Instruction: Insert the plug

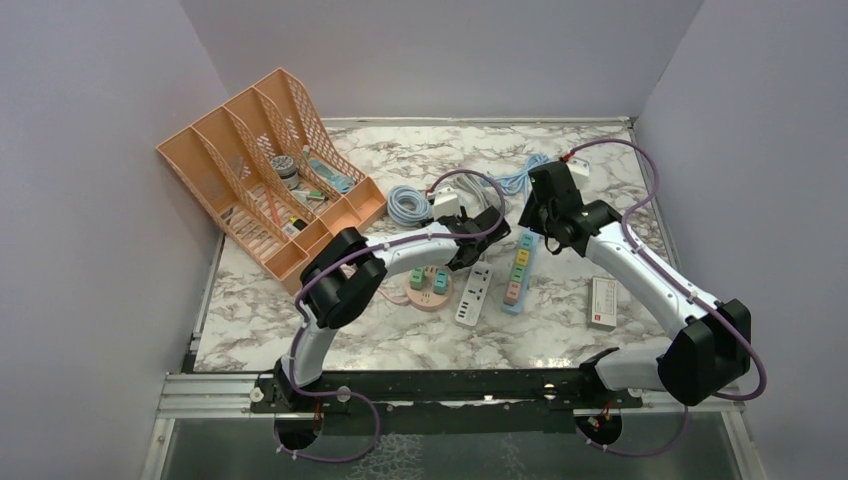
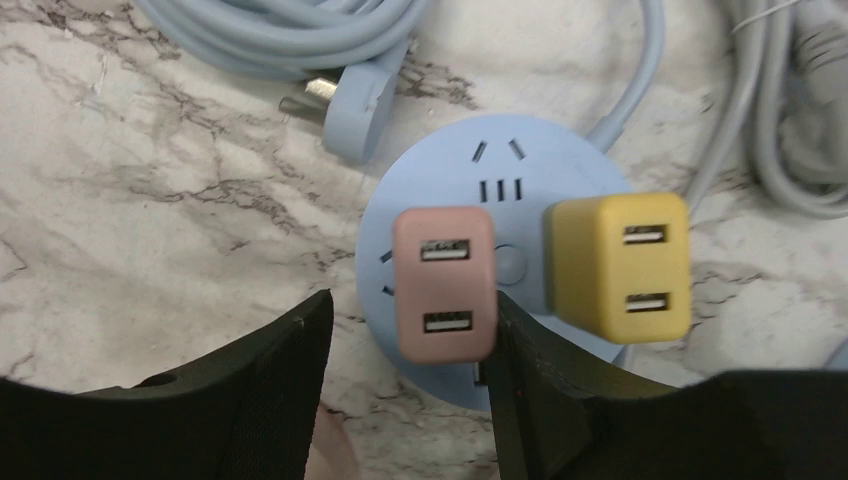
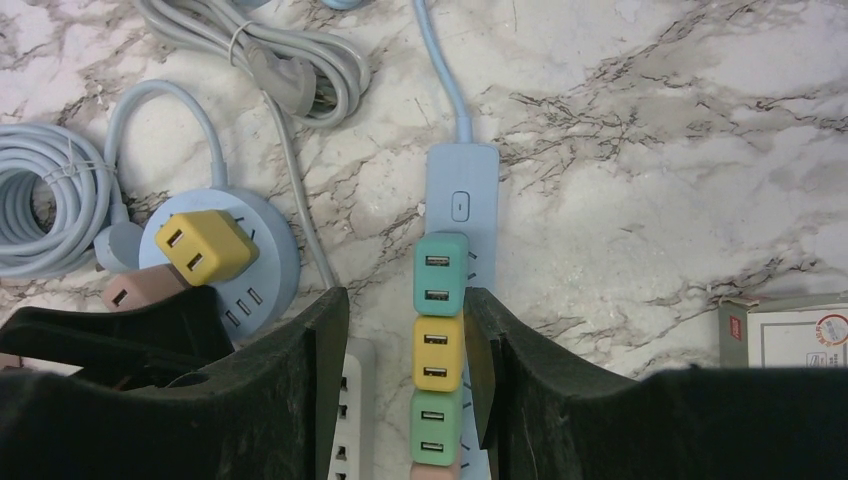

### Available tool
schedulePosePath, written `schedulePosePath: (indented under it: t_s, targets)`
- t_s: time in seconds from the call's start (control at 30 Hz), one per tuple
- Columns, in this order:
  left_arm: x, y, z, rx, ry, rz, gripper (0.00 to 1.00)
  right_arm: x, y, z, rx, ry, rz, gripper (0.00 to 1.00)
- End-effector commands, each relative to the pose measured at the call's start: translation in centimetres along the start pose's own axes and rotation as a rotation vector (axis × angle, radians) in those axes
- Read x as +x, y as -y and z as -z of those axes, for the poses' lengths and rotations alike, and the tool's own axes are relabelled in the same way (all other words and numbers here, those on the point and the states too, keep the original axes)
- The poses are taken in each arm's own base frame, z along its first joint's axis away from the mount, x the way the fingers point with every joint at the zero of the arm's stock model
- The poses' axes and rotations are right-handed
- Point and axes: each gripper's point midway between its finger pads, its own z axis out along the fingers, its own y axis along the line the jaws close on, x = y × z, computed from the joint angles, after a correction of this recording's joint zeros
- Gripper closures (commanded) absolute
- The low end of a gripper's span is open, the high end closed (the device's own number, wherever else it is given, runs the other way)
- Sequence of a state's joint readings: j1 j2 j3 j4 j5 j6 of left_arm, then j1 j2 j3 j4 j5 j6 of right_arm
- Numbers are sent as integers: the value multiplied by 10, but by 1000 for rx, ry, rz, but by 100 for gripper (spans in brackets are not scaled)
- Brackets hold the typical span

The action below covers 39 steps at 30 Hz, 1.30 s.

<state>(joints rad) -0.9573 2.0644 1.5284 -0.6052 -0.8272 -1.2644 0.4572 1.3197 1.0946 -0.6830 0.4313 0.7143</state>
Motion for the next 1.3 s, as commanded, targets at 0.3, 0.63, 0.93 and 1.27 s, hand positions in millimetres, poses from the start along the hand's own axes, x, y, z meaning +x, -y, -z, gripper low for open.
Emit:
schedulePosePath:
  t_s: [0.3,0.63,0.93,1.27]
  targets:
    - [-33,-17,33,73,-173,-105,22,-20,-7,8,-16,60,-35,54]
    - [-59,-75,13,45,-186,-291,22,-17,-11,7,-39,49,-26,54]
    - [-55,-143,-3,39,-255,-326,22,-11,-17,3,-63,24,-22,54]
    - [-49,-180,-30,35,-334,-254,13,-7,-21,1,-84,5,-16,55]
